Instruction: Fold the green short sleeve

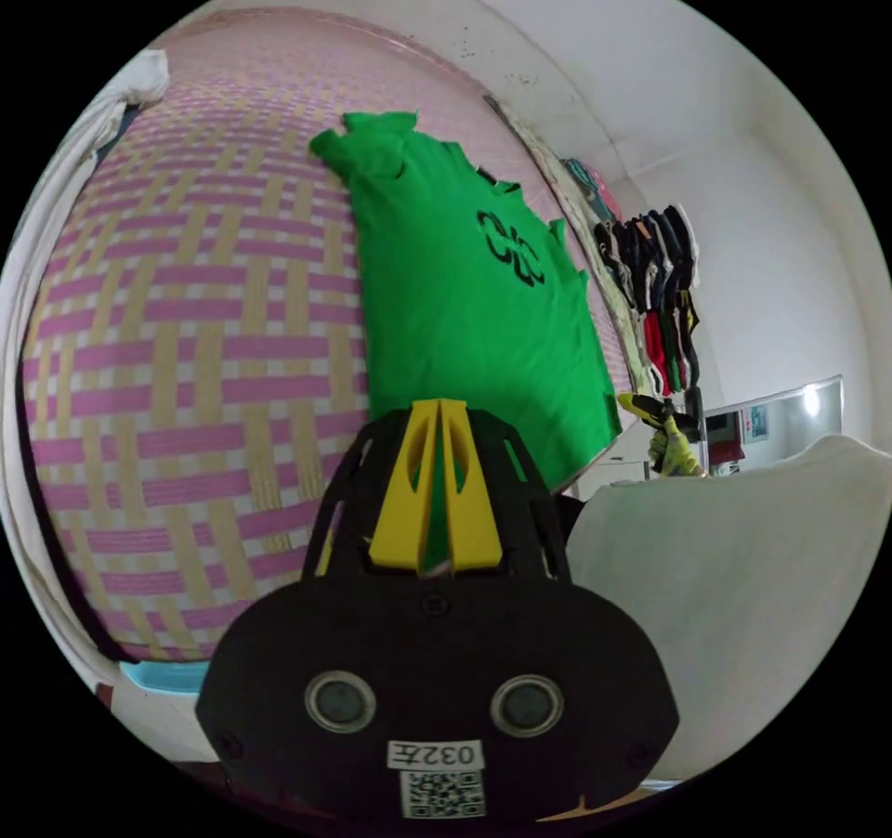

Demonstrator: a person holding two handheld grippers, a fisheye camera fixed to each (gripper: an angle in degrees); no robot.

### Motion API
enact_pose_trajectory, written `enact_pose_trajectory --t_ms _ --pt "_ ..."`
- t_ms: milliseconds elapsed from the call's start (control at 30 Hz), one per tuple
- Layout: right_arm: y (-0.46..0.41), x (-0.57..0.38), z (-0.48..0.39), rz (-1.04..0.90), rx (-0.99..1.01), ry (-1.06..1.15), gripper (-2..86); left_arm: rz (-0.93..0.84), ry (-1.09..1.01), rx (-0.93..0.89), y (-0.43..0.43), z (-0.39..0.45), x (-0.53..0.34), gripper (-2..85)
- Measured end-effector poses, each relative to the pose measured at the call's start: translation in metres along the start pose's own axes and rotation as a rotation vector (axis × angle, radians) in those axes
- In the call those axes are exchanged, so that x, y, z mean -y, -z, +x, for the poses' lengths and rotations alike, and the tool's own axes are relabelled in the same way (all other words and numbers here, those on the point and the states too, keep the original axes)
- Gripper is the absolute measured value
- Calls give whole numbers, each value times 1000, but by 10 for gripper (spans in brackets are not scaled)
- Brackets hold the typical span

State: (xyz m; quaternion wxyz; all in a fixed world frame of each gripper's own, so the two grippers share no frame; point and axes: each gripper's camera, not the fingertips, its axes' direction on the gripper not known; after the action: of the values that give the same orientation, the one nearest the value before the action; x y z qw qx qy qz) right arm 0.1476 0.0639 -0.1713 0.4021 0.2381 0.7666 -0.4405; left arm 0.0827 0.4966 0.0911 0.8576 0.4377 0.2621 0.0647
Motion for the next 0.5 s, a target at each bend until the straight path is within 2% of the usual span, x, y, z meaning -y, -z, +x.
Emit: enact_pose_trajectory --t_ms 167,300,400,500 --pt "6 99 25 121 118 6 70 10 -37 -18 -35 58 67 -9" --pt "-7 177 39 144 110 -3 100 -9 -40 -98 -90 105 120 -9" --pt "-21 229 52 142 129 -13 119 -106 -48 -117 -161 139 165 -9" --pt "-36 265 61 102 169 17 90 -202 -69 -139 -236 168 205 -9"
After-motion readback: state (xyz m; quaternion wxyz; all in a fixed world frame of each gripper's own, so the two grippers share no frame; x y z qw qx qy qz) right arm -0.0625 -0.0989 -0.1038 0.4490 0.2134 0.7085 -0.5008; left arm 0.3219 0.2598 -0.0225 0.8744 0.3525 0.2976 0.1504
